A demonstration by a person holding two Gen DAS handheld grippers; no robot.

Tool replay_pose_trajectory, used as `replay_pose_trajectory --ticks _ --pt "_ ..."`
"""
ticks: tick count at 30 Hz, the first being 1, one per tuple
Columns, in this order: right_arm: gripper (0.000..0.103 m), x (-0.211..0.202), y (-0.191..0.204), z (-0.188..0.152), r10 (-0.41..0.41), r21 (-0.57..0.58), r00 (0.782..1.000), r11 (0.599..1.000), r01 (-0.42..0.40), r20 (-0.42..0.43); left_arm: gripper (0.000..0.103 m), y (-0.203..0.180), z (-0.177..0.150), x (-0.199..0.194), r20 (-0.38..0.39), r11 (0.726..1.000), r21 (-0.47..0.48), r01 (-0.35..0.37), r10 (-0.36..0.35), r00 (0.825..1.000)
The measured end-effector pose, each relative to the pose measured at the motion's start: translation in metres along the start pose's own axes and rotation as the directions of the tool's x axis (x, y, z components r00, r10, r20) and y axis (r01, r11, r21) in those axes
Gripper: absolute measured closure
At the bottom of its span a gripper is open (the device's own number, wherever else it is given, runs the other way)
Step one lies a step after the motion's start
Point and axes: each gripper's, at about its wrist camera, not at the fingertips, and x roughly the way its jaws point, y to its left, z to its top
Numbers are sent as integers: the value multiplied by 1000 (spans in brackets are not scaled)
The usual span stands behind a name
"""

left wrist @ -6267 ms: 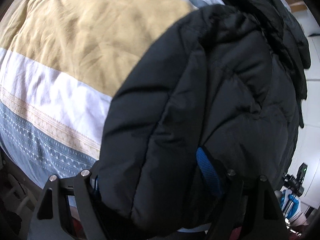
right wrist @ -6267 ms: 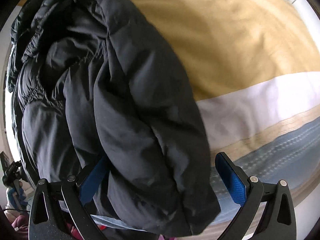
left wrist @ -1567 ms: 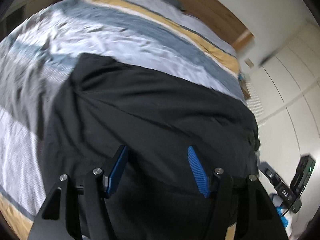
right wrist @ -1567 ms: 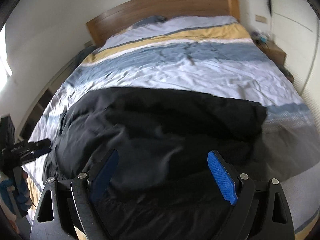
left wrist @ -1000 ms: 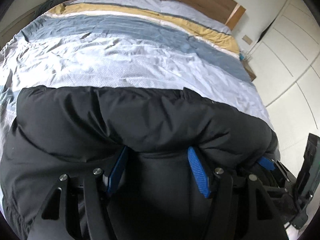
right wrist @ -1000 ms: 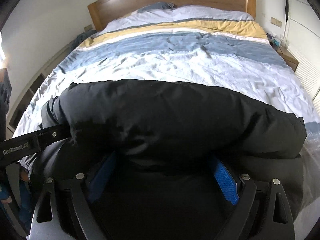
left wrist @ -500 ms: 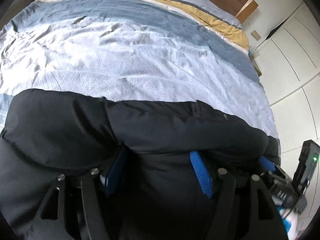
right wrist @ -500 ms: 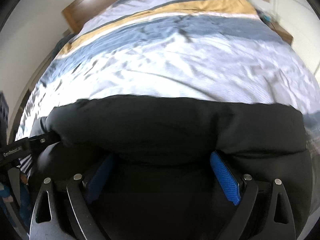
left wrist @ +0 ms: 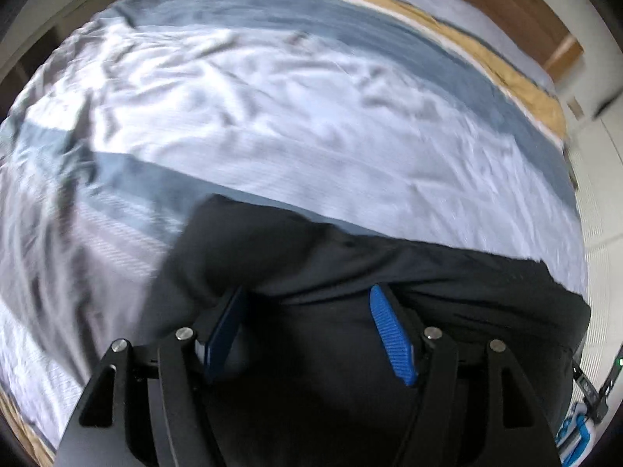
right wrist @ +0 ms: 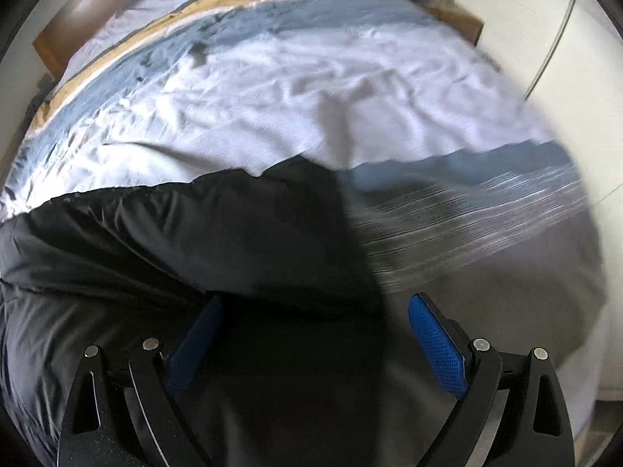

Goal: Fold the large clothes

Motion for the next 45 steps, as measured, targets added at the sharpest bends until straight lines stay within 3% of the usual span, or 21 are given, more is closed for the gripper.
replay_pose_trajectory --ticks 5,9,12,17,20,23,27,31,38,45 --pt "9 -56 22 -15 100 -38 985 995 -95 140 38 4 -30 -44 83 998 32 52 -55 995" --pt "9 -81 70 -35 204 -126 964 975 -184 172 38 -19 -69 -62 86 986 116 119 -129 988" --pt "9 -84 104 -54 266 -179 951 955 -238 156 38 -34 -100 -60 67 977 164 134 -147 987" --pt "9 -60 129 -79 235 -259 967 944 -203 101 37 -32 -125 -47 80 978 197 71 -88 993" --pt "9 -51 108 -76 193 -193 976 966 -172 96 38 -21 -127 -50 100 982 184 35 -54 993" --pt "9 -48 82 -73 104 -154 990 984 -89 91 38 -13 -130 -58 125 984 179 4 -27 992" --pt "9 -63 67 -74 39 -140 992 990 -22 119 38 -16 -146 -80 179 980 196 -23 -13 984" --pt "9 -92 77 -82 102 -169 982 983 -75 159 38 -25 -161 -100 213 976 219 -15 -32 977" --pt "9 -128 134 -122 247 -313 951 932 -180 189 38 -45 -188 -116 228 960 280 -5 -62 972" --pt "8 -129 164 -156 269 -387 948 903 -187 168 38 -50 -207 -111 226 955 296 -8 -62 972"
